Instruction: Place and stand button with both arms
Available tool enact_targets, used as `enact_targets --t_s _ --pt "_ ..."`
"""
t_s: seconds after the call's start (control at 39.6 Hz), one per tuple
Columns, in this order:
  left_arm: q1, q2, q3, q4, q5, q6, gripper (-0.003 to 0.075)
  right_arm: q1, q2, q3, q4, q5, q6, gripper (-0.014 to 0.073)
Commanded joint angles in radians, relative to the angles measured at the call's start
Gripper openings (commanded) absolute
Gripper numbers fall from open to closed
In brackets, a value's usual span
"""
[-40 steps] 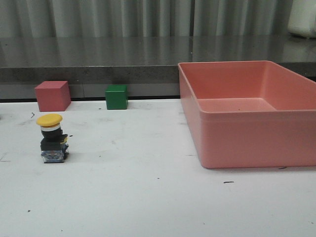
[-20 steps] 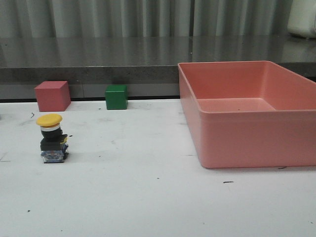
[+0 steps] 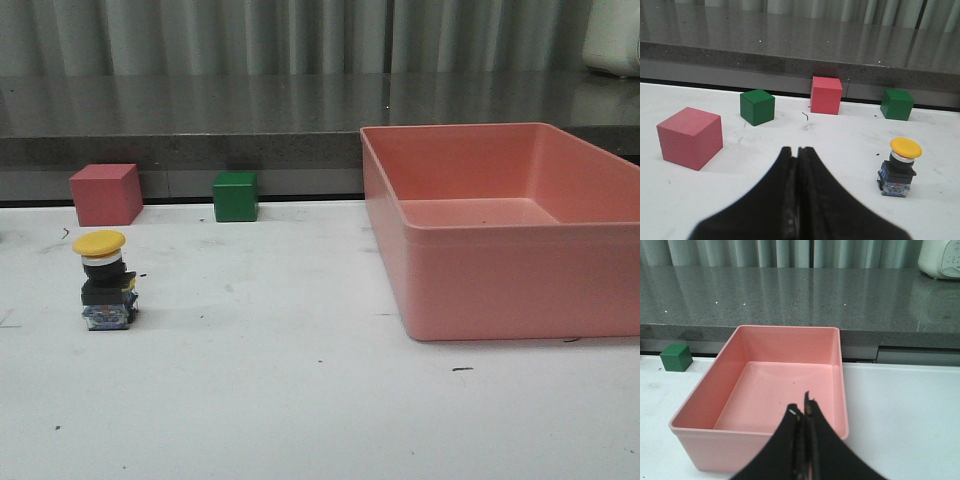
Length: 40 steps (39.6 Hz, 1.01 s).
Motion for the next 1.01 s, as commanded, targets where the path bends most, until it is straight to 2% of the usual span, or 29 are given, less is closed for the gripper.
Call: enact_targets --t_s 0.0,0.83,0.98 --pt "0.003 -0.023 0.015 -0.003 -0.085 0.0 -0.002 -0.005 0.007 -0.026 -0.008 -0.081 -0.01 -0.007" --pt "0.003 -0.023 0.015 -0.003 -0.085 0.0 -0.002 -0.005 0.007 -0.026 -0.008 -0.081 -0.01 -0.007" --pt "0.003 -0.023 0.015 -0.003 -0.085 0.0 -0.002 0.014 0.004 0.028 -0.022 -0.132 -0.01 -0.007"
